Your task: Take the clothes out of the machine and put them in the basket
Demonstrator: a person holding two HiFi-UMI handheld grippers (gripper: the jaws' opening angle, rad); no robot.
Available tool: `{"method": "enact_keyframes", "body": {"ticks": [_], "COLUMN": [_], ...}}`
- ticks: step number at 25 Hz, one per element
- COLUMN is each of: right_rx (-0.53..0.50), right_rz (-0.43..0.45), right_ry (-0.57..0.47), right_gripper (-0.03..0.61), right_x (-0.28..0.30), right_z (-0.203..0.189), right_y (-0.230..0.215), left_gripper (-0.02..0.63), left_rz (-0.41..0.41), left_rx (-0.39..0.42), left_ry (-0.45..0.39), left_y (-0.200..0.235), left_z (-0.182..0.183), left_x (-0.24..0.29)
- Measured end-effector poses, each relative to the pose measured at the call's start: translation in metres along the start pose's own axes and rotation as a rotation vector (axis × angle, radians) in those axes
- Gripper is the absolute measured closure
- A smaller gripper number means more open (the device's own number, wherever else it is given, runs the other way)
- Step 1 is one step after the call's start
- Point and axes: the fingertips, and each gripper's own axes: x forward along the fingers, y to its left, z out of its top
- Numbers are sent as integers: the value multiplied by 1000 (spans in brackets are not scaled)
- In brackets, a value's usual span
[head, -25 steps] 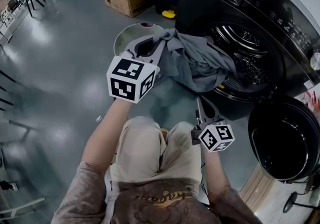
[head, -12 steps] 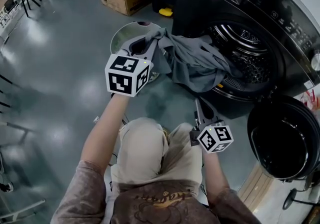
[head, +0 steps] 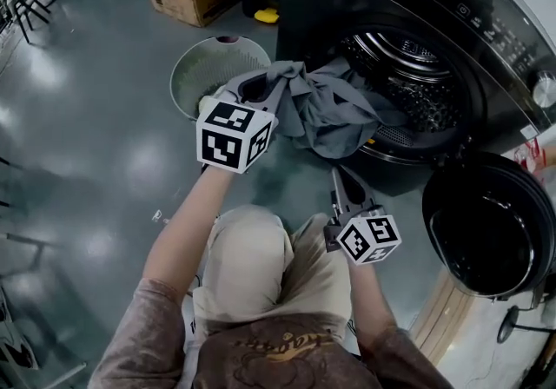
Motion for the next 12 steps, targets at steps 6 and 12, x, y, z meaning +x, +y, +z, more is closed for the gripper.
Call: {"method": "enact_keyframes", "body": {"ticks": [6,12], "right_rx": [0,8], "right_rz": [-79,-135], "right_ry": [-9,-16], "right_gripper": [581,581], "right_x": [-20,-38], "right_z": [1,-1], "right_y": [-22,-40], "left_gripper": [555,546], "left_rz": [-100,-146], "left_rx": [-11,23], "left_ry": [30,81], "left_y": [-36,-65], "left_z": [-20,-47], "left_x": [34,60]}}
